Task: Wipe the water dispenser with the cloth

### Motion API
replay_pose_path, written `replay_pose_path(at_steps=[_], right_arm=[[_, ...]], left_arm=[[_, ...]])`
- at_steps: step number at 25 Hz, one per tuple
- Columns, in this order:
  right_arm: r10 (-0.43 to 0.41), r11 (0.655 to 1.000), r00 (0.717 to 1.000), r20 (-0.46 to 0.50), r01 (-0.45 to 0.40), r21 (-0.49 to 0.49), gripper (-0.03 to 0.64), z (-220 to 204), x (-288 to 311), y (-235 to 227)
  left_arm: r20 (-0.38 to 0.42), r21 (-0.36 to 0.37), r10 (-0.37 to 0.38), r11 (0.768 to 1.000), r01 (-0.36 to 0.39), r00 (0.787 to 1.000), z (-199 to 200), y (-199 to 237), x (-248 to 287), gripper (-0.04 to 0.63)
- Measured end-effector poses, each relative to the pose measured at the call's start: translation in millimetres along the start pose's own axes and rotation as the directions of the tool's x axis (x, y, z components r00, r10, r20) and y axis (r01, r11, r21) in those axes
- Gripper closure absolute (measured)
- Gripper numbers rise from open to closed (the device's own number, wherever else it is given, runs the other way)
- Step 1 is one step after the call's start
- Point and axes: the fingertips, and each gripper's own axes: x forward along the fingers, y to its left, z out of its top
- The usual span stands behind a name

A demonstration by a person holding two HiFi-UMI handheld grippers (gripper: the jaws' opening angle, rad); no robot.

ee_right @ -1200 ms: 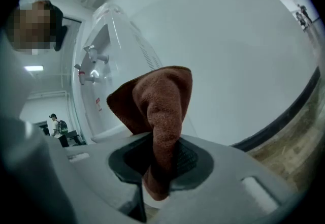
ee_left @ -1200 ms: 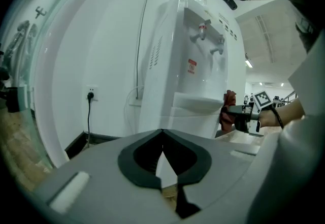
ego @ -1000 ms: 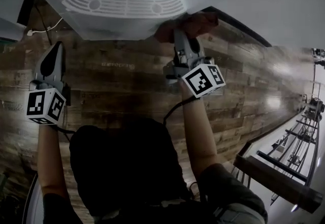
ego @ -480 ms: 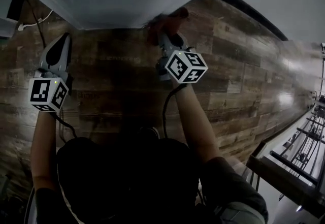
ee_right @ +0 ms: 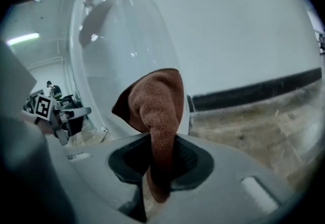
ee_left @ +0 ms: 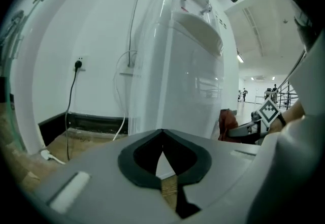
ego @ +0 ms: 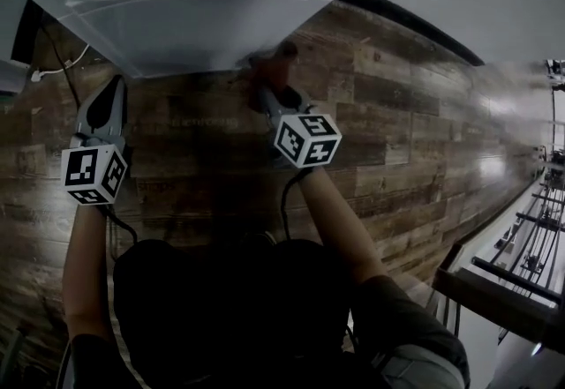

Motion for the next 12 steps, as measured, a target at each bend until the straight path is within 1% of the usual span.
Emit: replay_pose_path(at_steps=[2,4,6,7,9,10,12], right_arm=[[0.050,0.996,0.994,0.099,-0.042,-0.082,0.546,52.4,-33.4,24.8],[0.096,0.981,0.974,0.204,-0.057,-0.186,0.546,110.3,-63.2,50.2],[0.110,0.962,0.944,0.311,-0.022,-0.273,0.546,162.7,-85.8,72.4],[0.103,0.955,0.927,0.360,0.009,-0.296,0.546,183.6,-93.3,80.4],[0.080,0.952,0.904,0.419,0.055,-0.300,0.546,209.7,-98.0,89.2],[0.071,0.956,0.901,0.429,0.062,-0.288,0.546,214.4,-95.5,90.7],[0.056,0.963,0.905,0.421,0.062,-0.262,0.546,209.3,-85.8,92.1]], left_arm=[[-0.006,0.031,-0.011,0.999,0.011,1.000,26.8,-4.4,-9.9,0.577],[0.003,0.084,-0.026,0.996,0.026,1.000,54.2,-10.7,-18.2,0.577],[0.056,0.108,-0.057,0.993,0.051,0.997,82.5,-18.3,-26.5,0.575],[0.089,0.110,-0.072,0.992,0.063,0.993,96.1,-22.0,-30.1,0.575],[0.140,0.108,-0.090,0.991,0.075,0.986,119.3,-29.7,-34.9,0.577],[0.156,0.105,-0.094,0.991,0.078,0.983,127.2,-33.9,-36.3,0.575],[0.175,0.101,-0.103,0.991,0.086,0.979,132.6,-40.7,-37.8,0.575]])
